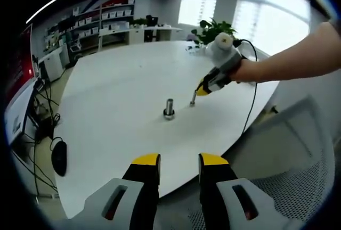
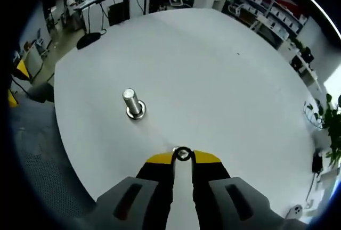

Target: Place the washer onto the threaded stud by aligning its center hole with the stud, sliding it down to the base, and recovering from edge contact or off-axis alignment until the washer reaches the visible bottom stop.

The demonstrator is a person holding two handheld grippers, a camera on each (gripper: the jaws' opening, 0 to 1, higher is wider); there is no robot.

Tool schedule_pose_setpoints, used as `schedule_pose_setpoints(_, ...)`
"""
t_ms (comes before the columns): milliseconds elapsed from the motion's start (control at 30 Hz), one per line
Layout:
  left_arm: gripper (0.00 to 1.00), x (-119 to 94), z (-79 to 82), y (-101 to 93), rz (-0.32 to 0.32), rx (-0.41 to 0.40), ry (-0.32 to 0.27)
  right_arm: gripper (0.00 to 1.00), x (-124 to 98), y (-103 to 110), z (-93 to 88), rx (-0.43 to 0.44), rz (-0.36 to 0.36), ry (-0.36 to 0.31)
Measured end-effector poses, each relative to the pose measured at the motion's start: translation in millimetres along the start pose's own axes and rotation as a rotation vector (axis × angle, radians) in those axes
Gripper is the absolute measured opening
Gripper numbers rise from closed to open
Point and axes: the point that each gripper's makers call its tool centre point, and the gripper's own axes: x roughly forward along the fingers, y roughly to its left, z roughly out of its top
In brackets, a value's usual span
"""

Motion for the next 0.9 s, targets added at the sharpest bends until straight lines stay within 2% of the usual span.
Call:
schedule_pose_setpoints(367,0.26,0.0,-0.3,-0.1,-0.001,-0.006,0.002,0.14,6.7,-1.3,6.1,-0.007,0.018,0.014)
schedule_pose_setpoints(500,0.26,0.4,-0.8,-0.1,-0.002,-0.008,0.005,0.14,15.8,-1.7,-1.0,-0.003,0.033,0.049)
schedule_pose_setpoints(767,0.26,1.0,-2.7,0.4,-0.002,-0.014,0.013,0.14,27.8,-0.7,-5.9,-0.018,0.050,0.072)
schedule_pose_setpoints(900,0.26,1.4,-3.6,0.5,-0.003,-0.017,0.019,0.14,28.1,9.4,-11.7,-0.003,0.059,0.083)
